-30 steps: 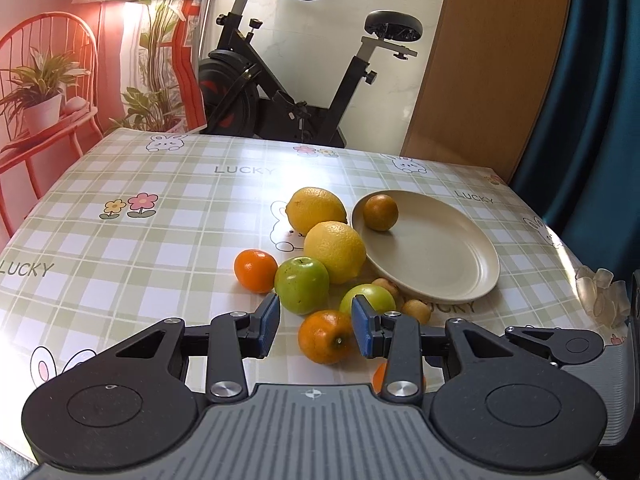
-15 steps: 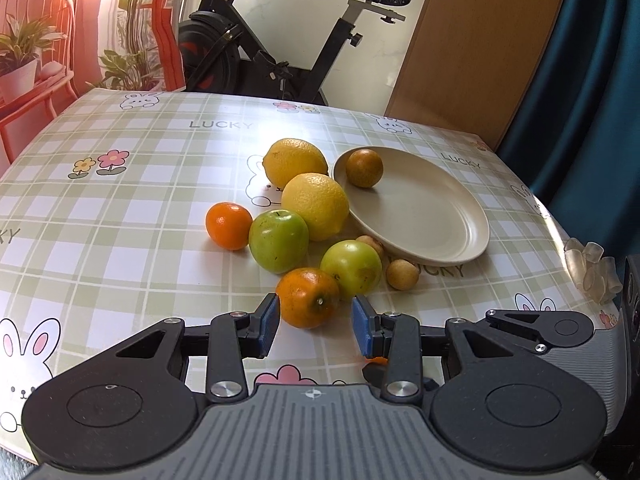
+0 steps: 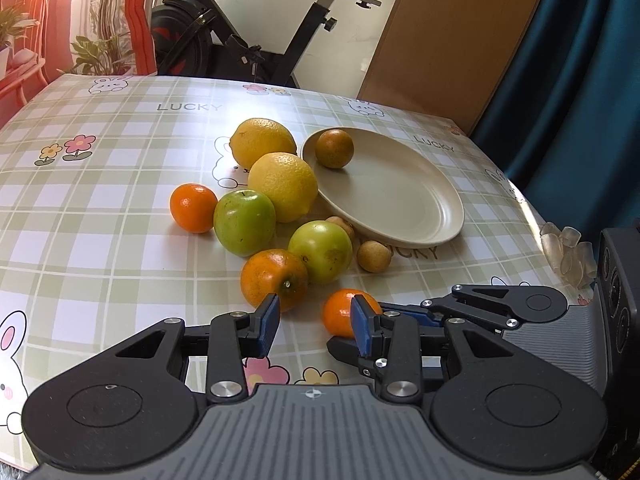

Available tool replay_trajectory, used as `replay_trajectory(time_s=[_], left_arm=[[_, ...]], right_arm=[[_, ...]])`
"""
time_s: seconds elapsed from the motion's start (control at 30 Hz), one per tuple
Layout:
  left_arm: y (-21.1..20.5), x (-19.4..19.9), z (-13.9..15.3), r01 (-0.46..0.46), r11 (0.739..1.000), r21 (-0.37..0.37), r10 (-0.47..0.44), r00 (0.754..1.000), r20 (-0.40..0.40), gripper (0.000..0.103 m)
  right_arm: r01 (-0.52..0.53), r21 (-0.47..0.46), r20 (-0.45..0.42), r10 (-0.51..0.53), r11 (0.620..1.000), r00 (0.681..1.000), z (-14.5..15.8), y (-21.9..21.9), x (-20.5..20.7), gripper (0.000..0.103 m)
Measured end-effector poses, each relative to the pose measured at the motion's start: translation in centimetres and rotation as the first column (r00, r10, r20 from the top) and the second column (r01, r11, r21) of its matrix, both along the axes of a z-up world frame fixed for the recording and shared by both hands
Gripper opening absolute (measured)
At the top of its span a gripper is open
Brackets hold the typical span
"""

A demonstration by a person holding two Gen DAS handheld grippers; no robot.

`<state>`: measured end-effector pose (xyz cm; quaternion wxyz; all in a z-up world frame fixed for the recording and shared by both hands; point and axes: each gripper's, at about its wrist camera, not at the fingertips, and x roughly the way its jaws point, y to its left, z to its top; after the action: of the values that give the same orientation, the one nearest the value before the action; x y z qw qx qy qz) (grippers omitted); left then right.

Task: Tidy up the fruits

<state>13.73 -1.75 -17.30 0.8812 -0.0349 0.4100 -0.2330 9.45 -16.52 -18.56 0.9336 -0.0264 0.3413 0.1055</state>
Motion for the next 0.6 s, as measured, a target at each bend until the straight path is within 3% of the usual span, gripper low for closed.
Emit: replay_trajectory(time_s=[0.2,0.37,0.6], left_arm=[[-0.2,0.4,-0.5,0.035,0.999,-0.036,-0.036,0.999,-0.033,0.041],[-0.5,1.4,-1.6,0.062,0.996,-0.064,-0.067,0.994,-0.086,0.040],[-1.1,1.8,-1.9,0.084,0.995,-0.060,-0.089,0.992,-0.085,0.041]], right_arm=[[-0.011,-0.041,0.017,0.011,0.999,1.000,-0.2,0.5,0.5,0.037],[-0.004,-0.024,0.020,0.005,1.000,1.000,-0.2,0.3,0.2,0.038],[0.002,0.002,0.015,-0.002,1.000,1.000,-0.2,-0.1,0.1,0.039]])
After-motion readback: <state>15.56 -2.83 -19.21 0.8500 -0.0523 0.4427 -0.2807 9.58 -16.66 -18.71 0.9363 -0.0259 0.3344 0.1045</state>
